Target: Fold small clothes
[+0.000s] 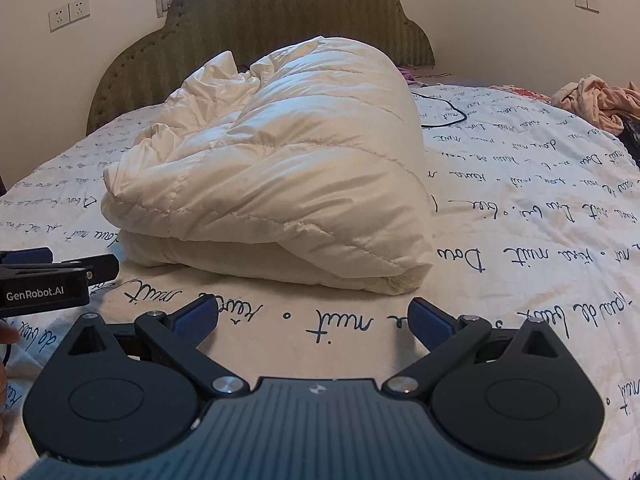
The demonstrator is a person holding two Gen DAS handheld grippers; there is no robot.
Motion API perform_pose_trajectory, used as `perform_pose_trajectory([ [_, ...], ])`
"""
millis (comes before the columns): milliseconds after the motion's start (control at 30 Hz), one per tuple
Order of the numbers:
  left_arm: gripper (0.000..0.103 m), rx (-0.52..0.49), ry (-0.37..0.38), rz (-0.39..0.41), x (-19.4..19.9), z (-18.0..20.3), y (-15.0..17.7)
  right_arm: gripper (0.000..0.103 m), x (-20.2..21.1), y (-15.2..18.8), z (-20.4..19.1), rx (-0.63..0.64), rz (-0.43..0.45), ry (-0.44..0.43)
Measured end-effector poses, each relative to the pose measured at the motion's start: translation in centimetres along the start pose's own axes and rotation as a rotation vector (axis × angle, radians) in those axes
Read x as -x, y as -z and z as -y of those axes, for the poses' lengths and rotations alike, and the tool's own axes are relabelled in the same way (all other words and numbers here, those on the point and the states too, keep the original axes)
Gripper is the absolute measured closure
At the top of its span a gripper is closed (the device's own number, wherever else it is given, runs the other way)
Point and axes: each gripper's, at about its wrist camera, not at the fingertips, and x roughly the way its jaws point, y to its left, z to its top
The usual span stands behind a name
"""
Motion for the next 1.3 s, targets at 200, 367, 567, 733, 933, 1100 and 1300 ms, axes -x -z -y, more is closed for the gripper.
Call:
perform_pose_trajectory([
  [200,0.01,-0.007,-0.013,-0.013,-0.5,0.2,0.6,0.0,-0.3,0.5,0.3,-0.007,-0.012,0.005],
  [367,0.01,-0.007,-0.019,-0.023,-0.7,0.2,0.9,0.0,-0.5,0.8,0.5,-0.014,-0.016,0.008],
  [567,0.007,-0.011,-0.022,-0.03,-1.1,0.2,1.4,0.0,-1.0,1.2,0.7,-0.021,-0.015,0.011],
  [733,0.003,-0.019,-0.028,-0.03,-1.4,0.3,1.8,0.0,-1.5,1.6,0.8,-0.027,-0.008,0.019],
  [933,0.0,-0.033,-0.025,-0.039,-1.8,0.5,1.9,0.0,-1.8,1.8,0.9,-0.033,-0.001,0.022],
  [1100,0.0,-0.044,-0.034,-0.04,-1.9,0.6,1.9,0.0,-1.9,1.8,0.7,-0.021,-0.006,0.032],
  [1300,0.0,-0.043,-0.032,-0.041,-1.9,0.6,1.9,0.0,-2.0,1.8,0.6,-0.013,-0.009,0.037],
])
